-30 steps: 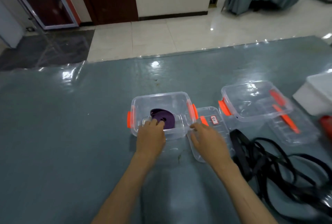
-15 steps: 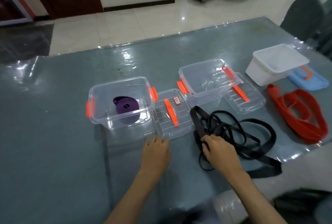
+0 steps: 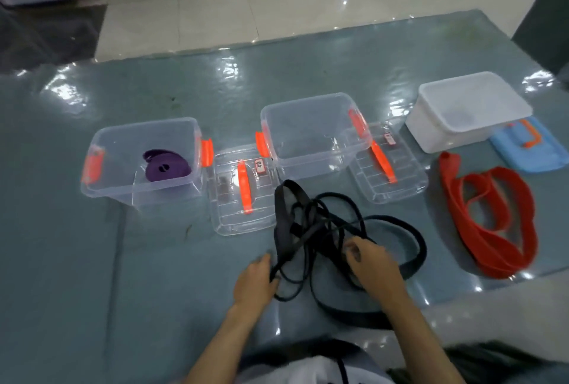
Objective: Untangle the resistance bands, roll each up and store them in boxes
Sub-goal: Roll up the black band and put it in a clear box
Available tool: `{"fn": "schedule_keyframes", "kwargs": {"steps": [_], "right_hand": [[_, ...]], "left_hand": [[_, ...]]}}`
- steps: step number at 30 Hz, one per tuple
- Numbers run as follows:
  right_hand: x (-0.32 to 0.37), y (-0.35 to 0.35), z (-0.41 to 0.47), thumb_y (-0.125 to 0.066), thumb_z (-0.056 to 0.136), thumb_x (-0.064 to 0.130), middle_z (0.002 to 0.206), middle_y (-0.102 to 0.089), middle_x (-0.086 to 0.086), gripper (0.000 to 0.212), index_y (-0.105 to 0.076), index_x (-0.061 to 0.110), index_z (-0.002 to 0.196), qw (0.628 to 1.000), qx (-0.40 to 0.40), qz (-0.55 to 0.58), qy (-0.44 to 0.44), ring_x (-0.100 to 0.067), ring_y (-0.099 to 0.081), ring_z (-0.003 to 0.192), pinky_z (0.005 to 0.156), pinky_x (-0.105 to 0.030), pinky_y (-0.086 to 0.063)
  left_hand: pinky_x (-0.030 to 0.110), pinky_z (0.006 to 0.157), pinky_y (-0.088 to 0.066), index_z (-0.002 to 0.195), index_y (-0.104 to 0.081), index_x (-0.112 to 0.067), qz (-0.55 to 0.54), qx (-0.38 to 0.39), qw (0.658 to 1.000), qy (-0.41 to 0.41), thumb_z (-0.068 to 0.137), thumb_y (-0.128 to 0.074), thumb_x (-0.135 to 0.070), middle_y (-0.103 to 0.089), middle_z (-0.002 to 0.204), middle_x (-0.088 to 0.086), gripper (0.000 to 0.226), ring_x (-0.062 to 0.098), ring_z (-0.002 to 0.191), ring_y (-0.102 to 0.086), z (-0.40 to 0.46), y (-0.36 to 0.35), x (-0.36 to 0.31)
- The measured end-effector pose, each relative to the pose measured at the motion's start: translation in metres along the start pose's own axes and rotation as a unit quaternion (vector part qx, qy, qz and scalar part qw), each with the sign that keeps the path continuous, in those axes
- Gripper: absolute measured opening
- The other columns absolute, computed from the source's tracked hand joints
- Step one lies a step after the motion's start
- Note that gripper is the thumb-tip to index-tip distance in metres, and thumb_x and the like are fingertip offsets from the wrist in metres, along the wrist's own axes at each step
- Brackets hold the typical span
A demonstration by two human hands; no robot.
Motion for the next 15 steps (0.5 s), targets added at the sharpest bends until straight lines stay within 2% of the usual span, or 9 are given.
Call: {"fn": "schedule_keyframes", "kwargs": {"steps": [2, 4, 7, 11, 13, 15], "right_hand": [[-0.017, -0.003, 0.011, -0.060, 0.103, 0.028, 0.111, -0.074, -0.003, 0.022, -0.068, 0.020, 0.121, 0.999, 0.035, -0.002, 0.006, -0.025, -0.068, 0.102, 0.081, -0.036, -0.052], [-0.031, -0.007, 0.021, -0.062, 0.102, 0.030, 0.114, -0.074, -0.003, 0.025, -0.067, 0.019, 0.124, 0.998, 0.064, -0.008, 0.017, -0.025, -0.068, 0.106, 0.087, -0.037, -0.055], [-0.046, -0.009, 0.027, -0.064, 0.102, 0.029, 0.120, -0.071, -0.006, 0.029, -0.066, 0.018, 0.129, 0.996, 0.085, -0.005, 0.032, -0.026, -0.067, 0.110, 0.091, -0.038, -0.054], [-0.034, 0.003, 0.034, -0.067, 0.100, 0.017, 0.123, -0.067, 0.001, 0.031, -0.065, 0.020, 0.131, 0.989, 0.034, 0.104, 0.098, -0.022, -0.067, 0.111, 0.095, -0.040, -0.056], [-0.012, 0.012, 0.036, -0.071, 0.099, 0.022, 0.120, -0.067, 0.011, 0.034, -0.064, 0.028, 0.131, 0.970, 0.020, 0.166, 0.175, -0.011, -0.067, 0.106, 0.092, -0.035, -0.058], [0.015, 0.020, 0.033, -0.075, 0.094, 0.037, 0.119, -0.064, 0.020, 0.042, -0.061, 0.041, 0.133, 0.944, 0.049, 0.213, 0.248, -0.006, -0.066, 0.102, 0.086, -0.022, -0.056]], "left_hand": [[0.038, 0.086, -0.050, 0.117, -0.062, -0.013, -0.049, -0.043, 0.998, 0.023, 0.093, -0.067, -0.017, -0.066, 0.122, 0.010, 0.025, 0.035, 0.113, -0.066, -0.004, -0.010, 0.002], [0.038, 0.079, -0.048, 0.104, -0.063, -0.013, -0.086, -0.073, 0.992, 0.048, 0.092, -0.065, -0.012, -0.069, 0.111, 0.010, 0.012, 0.036, 0.105, -0.067, -0.007, -0.011, 0.000], [0.038, 0.080, -0.050, 0.099, -0.063, -0.016, -0.160, -0.115, 0.979, 0.049, 0.095, -0.066, -0.012, -0.070, 0.099, 0.004, 0.007, 0.030, 0.094, -0.067, -0.012, 0.003, -0.013], [0.029, 0.080, -0.056, 0.099, -0.069, -0.022, -0.244, -0.201, 0.949, -0.012, 0.096, -0.070, -0.010, -0.071, 0.094, -0.010, 0.012, 0.010, 0.088, -0.068, -0.023, 0.046, -0.041], [0.028, 0.077, -0.057, 0.104, -0.073, -0.024, -0.259, -0.234, 0.936, -0.033, 0.094, -0.072, -0.011, -0.073, 0.091, -0.010, 0.016, 0.010, 0.086, -0.069, -0.027, 0.067, -0.054], [0.027, 0.074, -0.057, 0.105, -0.074, -0.025, -0.259, -0.258, 0.929, -0.051, 0.091, -0.075, -0.011, -0.070, 0.087, -0.009, 0.019, 0.011, 0.083, -0.067, -0.030, 0.088, -0.070]]}}
Point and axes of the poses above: each hand's wrist, its own z-axis towards the middle knuckle, its own y-axis out of the back of the hand, x = y × z, the point moved 4 cm from there along z, towards the middle knuckle
